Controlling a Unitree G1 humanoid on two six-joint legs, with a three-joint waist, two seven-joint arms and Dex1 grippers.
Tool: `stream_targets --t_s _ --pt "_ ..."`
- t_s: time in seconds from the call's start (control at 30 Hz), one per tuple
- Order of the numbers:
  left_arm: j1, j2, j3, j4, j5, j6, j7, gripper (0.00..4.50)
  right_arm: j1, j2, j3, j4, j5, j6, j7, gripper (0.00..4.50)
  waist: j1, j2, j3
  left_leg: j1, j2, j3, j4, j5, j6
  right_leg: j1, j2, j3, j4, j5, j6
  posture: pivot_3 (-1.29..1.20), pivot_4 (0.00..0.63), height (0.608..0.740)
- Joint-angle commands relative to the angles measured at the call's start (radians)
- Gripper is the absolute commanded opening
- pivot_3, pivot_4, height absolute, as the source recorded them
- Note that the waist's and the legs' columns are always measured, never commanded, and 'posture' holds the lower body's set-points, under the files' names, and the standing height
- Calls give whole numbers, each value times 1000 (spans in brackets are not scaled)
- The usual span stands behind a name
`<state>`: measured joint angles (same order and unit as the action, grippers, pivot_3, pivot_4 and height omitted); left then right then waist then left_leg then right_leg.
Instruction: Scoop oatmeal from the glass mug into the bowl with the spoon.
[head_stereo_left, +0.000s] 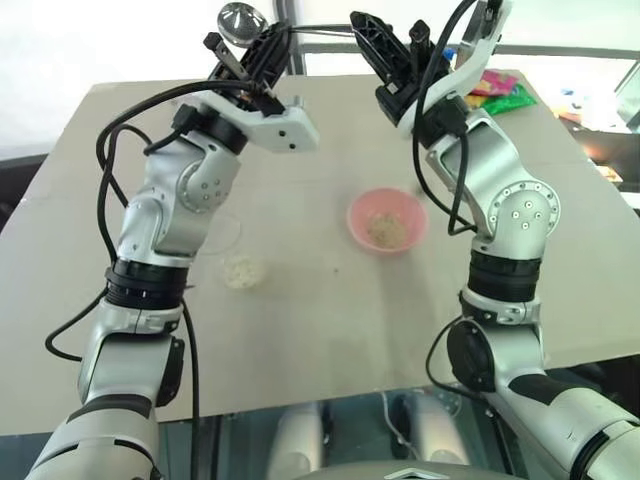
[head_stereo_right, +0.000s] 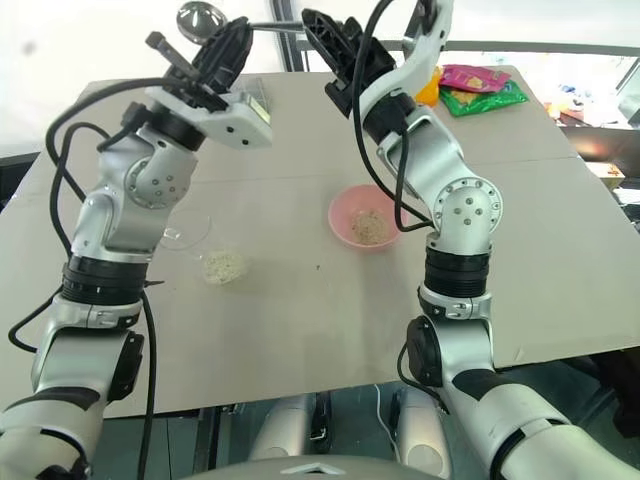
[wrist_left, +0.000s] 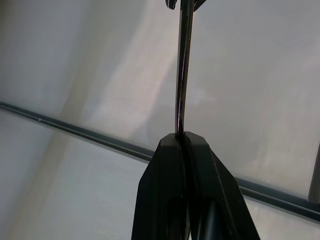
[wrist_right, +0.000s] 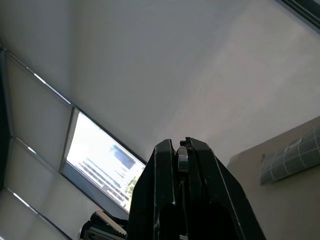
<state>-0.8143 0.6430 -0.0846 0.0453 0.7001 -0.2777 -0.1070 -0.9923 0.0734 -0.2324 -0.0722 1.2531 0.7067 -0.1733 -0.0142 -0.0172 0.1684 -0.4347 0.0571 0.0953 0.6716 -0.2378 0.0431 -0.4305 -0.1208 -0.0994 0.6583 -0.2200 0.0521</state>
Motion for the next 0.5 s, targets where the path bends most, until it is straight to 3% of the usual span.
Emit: stream_targets --t_s 0.03,0.5 --pt "17 -1 6 -74 -20 -1 -11 0 -31 -8 -10 -4 -17 -32 4 34 0 0 0 0 0 0 0 0 0 0 0 0 0 0 0 0 150 718" --pt "78 -46 8 -154 -36 76 -30 0 -79 -17 -33 63 -44 -73 31 34 0 0 0 0 0 2 0 0 0 -1 0 2 1 0 0 0 150 718"
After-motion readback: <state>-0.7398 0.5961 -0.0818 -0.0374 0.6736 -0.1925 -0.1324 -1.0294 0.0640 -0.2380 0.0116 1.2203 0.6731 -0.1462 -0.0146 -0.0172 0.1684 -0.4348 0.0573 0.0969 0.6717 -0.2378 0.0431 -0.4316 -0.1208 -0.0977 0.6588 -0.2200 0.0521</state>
